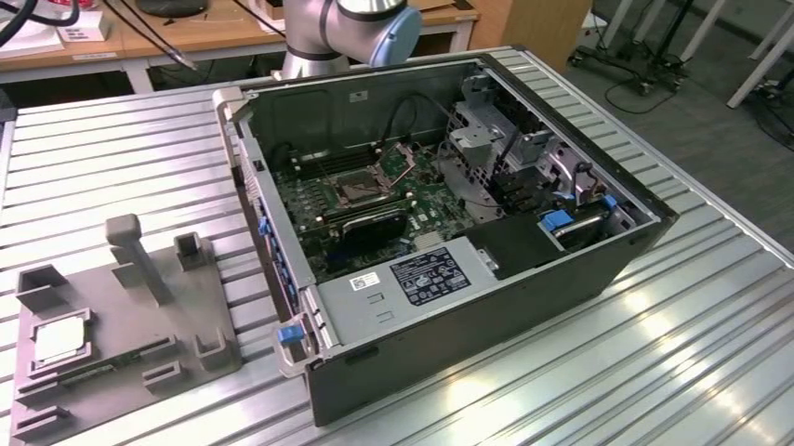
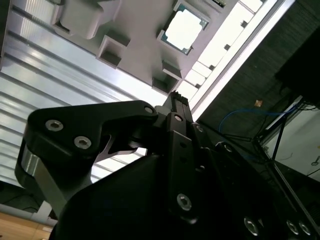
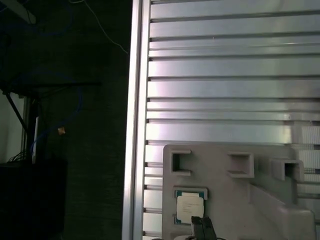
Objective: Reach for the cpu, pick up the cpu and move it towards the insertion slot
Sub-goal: 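Reach for the cpu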
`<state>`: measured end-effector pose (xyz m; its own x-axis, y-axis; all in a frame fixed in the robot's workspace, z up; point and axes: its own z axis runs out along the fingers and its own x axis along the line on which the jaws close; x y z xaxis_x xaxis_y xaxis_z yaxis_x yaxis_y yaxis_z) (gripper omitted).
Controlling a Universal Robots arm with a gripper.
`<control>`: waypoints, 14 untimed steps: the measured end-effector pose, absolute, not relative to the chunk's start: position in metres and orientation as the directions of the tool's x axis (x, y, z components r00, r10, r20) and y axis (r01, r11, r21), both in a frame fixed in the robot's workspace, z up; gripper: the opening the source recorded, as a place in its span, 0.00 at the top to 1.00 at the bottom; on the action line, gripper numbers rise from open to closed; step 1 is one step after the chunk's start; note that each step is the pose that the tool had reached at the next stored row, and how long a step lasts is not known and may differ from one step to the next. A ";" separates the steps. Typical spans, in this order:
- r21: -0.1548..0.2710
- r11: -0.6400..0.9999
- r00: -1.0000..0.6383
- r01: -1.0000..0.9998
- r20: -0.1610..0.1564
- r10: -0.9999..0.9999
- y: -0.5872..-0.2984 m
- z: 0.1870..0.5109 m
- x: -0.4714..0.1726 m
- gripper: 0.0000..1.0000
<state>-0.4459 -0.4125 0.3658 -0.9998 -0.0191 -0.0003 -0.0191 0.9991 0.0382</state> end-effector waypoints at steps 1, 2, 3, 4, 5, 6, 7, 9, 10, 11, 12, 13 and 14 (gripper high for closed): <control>0.038 0.999 -1.000 -0.019 0.000 -0.019 -0.414 0.366 -0.447 0.89; 0.038 0.999 -1.000 -0.019 -0.001 -0.019 -0.416 0.366 -0.447 0.89; 0.038 0.999 -1.000 -0.019 -0.001 -0.019 -0.417 0.365 -0.448 0.89; 0.038 0.999 -1.000 -0.019 -0.001 -0.019 -0.418 0.365 -0.449 0.89; 0.038 0.999 -1.000 -0.019 -0.001 -0.019 -0.418 0.365 -0.450 0.89; 0.038 0.999 -1.000 -0.019 -0.001 -0.019 -0.419 0.365 -0.451 0.89; 0.038 0.999 -1.000 -0.019 -0.001 -0.019 -0.419 0.365 -0.452 0.89; 0.038 0.999 -1.000 -0.019 -0.001 -0.019 -0.419 0.364 -0.453 0.89; 0.038 0.999 -1.000 -0.019 -0.001 -0.019 -0.419 0.364 -0.453 0.89; 0.038 0.999 -1.000 -0.019 -0.001 -0.019 -0.419 0.364 -0.453 0.89; 0.038 0.999 -1.000 -0.019 -0.001 -0.019 -0.419 0.364 -0.453 0.89; 0.038 0.999 -1.000 -0.019 -0.001 -0.019 -0.419 0.364 -0.453 0.89; 0.038 0.999 -1.000 -0.019 -0.001 -0.019 -0.419 0.364 -0.453 0.89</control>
